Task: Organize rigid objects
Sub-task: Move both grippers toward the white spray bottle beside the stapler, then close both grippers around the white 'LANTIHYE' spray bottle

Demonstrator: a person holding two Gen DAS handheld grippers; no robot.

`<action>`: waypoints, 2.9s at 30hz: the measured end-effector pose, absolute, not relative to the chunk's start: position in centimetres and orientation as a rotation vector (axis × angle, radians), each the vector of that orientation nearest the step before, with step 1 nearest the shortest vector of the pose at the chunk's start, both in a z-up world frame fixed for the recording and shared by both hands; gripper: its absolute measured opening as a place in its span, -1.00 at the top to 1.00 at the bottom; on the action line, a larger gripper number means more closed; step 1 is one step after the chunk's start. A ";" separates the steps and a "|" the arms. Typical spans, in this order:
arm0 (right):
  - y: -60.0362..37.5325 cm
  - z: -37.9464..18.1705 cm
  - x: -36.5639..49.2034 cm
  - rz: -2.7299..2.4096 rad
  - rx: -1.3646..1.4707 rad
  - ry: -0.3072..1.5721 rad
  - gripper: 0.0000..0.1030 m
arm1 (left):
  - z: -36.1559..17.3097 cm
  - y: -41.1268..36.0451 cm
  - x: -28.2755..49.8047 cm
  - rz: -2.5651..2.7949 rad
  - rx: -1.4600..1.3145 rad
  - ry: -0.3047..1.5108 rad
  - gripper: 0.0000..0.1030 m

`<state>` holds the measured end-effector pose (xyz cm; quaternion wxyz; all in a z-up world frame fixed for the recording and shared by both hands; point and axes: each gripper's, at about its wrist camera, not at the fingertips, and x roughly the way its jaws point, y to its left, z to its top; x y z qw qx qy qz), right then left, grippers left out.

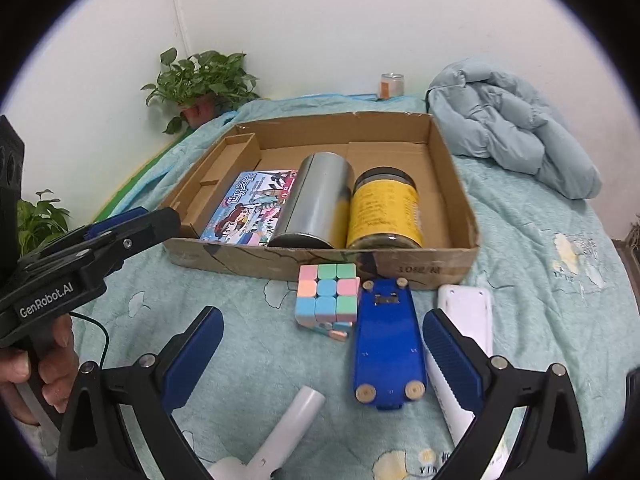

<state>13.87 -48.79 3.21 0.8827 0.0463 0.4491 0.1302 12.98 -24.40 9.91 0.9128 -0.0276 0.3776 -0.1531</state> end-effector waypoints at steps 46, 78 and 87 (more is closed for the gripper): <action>-53.0 -0.8 7.6 0.374 0.113 0.864 -0.94 | 2.7 -27.5 10.4 -0.369 -0.112 0.983 -0.99; -59.7 -7.3 8.0 0.259 0.142 1.248 0.07 | -2.4 -33.5 10.2 -0.700 -0.322 1.253 -0.83; -56.5 -7.7 4.6 0.373 0.283 1.363 0.06 | -4.0 -37.2 8.4 -0.832 -0.347 1.379 -0.65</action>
